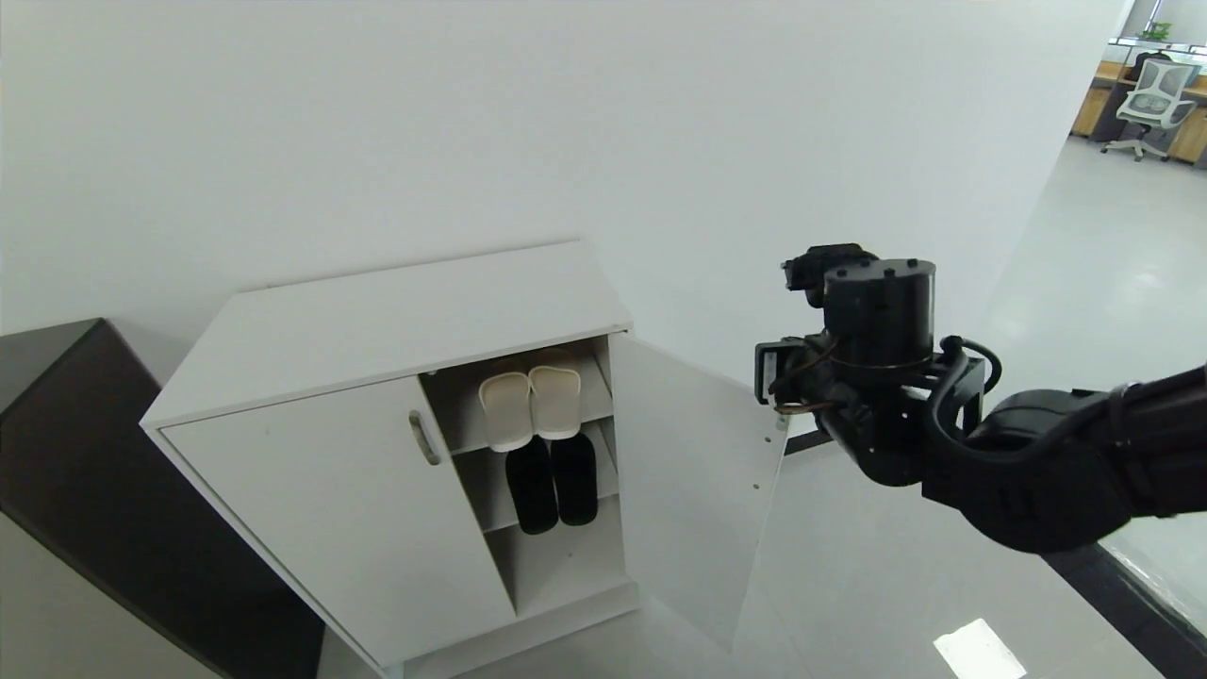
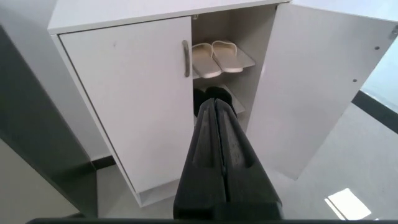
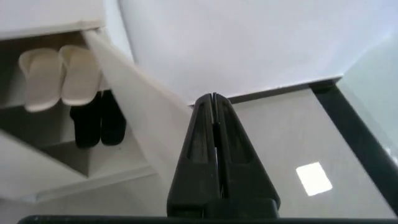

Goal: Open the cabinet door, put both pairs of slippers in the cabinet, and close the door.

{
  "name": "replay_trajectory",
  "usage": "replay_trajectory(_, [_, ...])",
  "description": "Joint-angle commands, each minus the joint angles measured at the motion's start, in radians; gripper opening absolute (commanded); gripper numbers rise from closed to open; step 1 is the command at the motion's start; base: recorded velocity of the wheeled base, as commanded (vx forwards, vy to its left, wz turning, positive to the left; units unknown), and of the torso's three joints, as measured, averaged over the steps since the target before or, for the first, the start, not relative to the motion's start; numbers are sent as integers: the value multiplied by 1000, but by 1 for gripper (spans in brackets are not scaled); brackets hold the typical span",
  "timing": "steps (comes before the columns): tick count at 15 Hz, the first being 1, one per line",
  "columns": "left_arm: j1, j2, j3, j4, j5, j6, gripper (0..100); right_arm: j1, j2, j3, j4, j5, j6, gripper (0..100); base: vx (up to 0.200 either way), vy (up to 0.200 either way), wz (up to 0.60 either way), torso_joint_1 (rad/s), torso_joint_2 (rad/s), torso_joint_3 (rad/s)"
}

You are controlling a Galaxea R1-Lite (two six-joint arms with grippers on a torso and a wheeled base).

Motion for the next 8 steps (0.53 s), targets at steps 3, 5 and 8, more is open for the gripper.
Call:
replay_trajectory(3, [-1,0,0,0,-1,0,0,-64,23,-249,347,129,241,0,0,0,0,0,0,0])
replay_trajectory(5, [-1,0,0,0,-1,0,0,-81,40,-295,376,149,277,0,0,0,0,0,0,0])
replay_trajectory(8, [-1,0,0,0,-1,0,0,-102,66,-305,375,156,277,0,-133,0,0,3,2,2])
